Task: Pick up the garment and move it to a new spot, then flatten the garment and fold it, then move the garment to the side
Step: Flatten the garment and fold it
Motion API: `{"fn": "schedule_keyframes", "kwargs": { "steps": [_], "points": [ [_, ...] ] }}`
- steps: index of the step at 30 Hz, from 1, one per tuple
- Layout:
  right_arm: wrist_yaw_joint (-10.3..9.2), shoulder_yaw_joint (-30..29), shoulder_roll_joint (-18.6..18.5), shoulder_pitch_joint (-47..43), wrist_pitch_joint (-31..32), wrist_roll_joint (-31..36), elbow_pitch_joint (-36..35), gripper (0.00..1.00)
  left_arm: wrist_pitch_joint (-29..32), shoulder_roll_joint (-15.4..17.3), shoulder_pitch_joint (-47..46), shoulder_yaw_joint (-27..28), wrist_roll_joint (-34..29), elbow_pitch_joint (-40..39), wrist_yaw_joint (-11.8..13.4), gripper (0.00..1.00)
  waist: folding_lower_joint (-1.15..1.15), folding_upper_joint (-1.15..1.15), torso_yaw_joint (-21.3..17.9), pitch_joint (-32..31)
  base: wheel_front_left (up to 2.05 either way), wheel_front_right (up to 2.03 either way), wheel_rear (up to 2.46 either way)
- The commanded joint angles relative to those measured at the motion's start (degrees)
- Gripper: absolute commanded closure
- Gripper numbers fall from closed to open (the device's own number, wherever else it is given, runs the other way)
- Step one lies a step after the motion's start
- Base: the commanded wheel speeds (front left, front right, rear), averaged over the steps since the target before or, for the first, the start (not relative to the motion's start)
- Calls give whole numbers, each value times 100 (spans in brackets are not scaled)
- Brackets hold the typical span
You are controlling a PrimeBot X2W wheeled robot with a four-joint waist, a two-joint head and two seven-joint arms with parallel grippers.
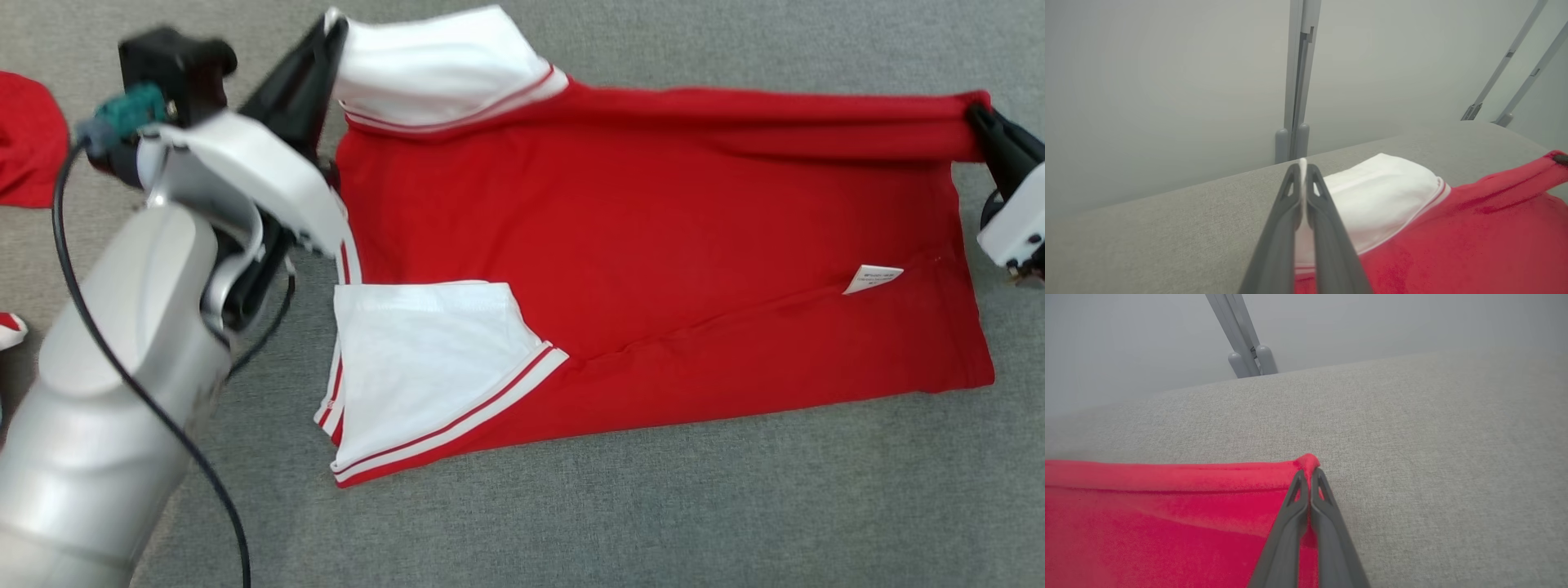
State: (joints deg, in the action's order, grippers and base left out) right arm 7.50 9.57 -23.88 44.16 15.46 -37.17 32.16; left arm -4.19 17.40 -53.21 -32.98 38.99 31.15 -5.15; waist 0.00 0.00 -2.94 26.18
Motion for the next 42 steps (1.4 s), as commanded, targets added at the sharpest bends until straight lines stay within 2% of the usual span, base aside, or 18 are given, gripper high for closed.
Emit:
{"fn": "schedule_keyframes", "kwargs": {
  "steps": [1, 10, 11, 17, 20, 28, 35, 42],
  "points": [
    [-2, -43, -95, -244, 56, -31, -168, 100, 121, 195, 424, 22, 50, -581, 201, 100, 0, 0, 67, -118, 0, 0, 0],
    [-2, -405, -286, -1151, 349, 84, -996, 100, 896, 858, 2353, -8, 205, -3421, 1325, 100, 0, 0, 172, -268, 0, 0, 0],
    [-2, -405, -286, -1151, 349, 84, -996, 100, 896, 858, 2353, -8, 205, -3421, 1325, 100, 0, 0, 172, -268, 0, 0, 0],
    [-2, -760, -241, -1747, 599, 298, -1575, 100, 1147, 1087, 3163, -40, 258, -4481, 1819, 100, 0, 0, 249, -232, 0, 0, 0],
    [-2, -919, -159, -2023, 732, 419, -1865, 100, 1202, 1096, 3394, -90, 295, -4697, 1940, 100, 0, 0, 271, -205, 0, 0, 0],
    [-2, -1289, 111, -2549, 982, 648, -2355, 100, 1200, 1030, 3824, -214, 431, -4945, 2066, 100, 0, 0, 270, -187, 0, 0, 0],
    [-2, -1545, 221, -2763, 957, 825, -2436, 100, 1036, 1084, 4008, -109, 395, -5138, 2206, 100, 0, 0, 280, -226, 0, 0, 0],
    [-2, -1631, 270, -2943, 1025, 934, -2453, 100, 1159, 1163, 4132, -154, 449, -5133, 2261, 100, 0, 0, 314, -283, 0, 0, 0]
  ]
}}
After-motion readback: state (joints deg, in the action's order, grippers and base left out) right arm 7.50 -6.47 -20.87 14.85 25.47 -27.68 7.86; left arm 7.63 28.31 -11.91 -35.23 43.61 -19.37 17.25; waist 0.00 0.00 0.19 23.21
